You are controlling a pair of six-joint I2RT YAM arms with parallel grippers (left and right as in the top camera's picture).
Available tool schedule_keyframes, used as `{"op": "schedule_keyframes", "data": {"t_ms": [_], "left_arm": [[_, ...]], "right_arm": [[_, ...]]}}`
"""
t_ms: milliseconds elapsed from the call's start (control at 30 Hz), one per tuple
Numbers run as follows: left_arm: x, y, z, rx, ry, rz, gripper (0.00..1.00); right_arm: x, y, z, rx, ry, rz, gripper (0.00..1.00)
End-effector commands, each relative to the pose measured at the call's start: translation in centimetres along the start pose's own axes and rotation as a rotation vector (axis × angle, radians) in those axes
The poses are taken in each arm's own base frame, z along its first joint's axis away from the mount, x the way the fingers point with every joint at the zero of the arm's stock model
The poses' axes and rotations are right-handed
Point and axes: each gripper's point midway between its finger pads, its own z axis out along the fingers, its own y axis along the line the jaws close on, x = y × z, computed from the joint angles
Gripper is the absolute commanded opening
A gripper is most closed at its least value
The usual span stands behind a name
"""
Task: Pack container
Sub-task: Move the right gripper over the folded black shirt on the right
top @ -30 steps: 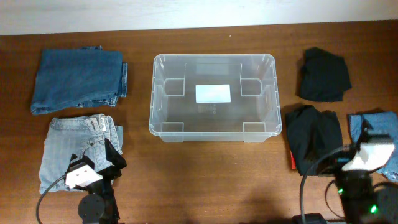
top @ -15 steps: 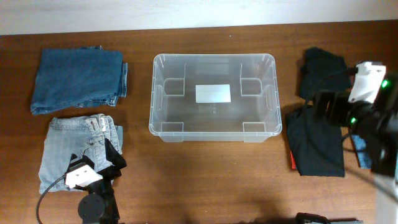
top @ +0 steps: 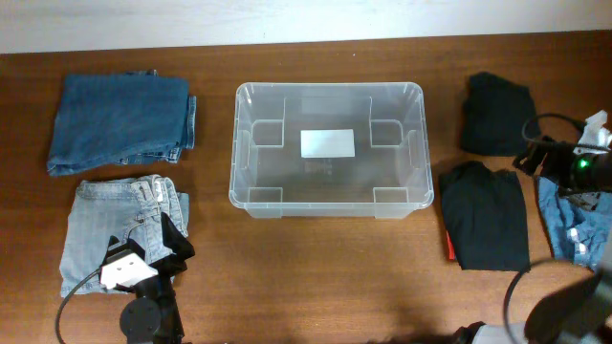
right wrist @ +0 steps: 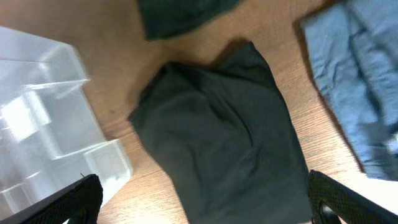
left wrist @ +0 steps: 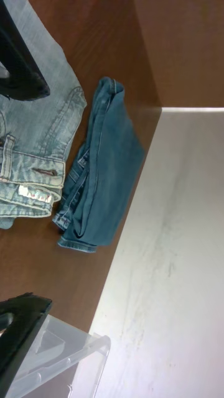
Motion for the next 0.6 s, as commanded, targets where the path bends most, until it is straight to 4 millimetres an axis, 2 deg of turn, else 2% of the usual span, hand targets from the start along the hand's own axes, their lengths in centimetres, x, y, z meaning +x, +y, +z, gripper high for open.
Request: {"op": "schedule_keyframes", "data": {"t_ms": [0,33,167,333,567], "left_arm": [[0.0,0.3,0.0,-0.015,-0.003,-0.002,0.99],[0.0,0.3,0.0,-0.015,-0.003,-0.002,0.99],[0.0,0.3,0.0,-0.015,-0.003,-0.002,0.99],[0.0,0.3,0.0,-0.015,-0.003,-0.002,0.99],[0.0,0.3,0.0,-0.015,-0.003,-0.002,0.99]], "right_arm": [[0.0,-1.0,2.9,-0.02,0.086,0.014,0.98],[0.4,-1.7,4.6,-0.02,0.141,-0.022,0.98],[1.3,-3.5,7.3,-0.017,0.227,-0.045,0.99],[1.2,-6.0,7.7,-0.024,0.224,-0.005,0.98],[1.0,-6.6,7.7,-0.034,0.212,-0.012,0.98]]}}
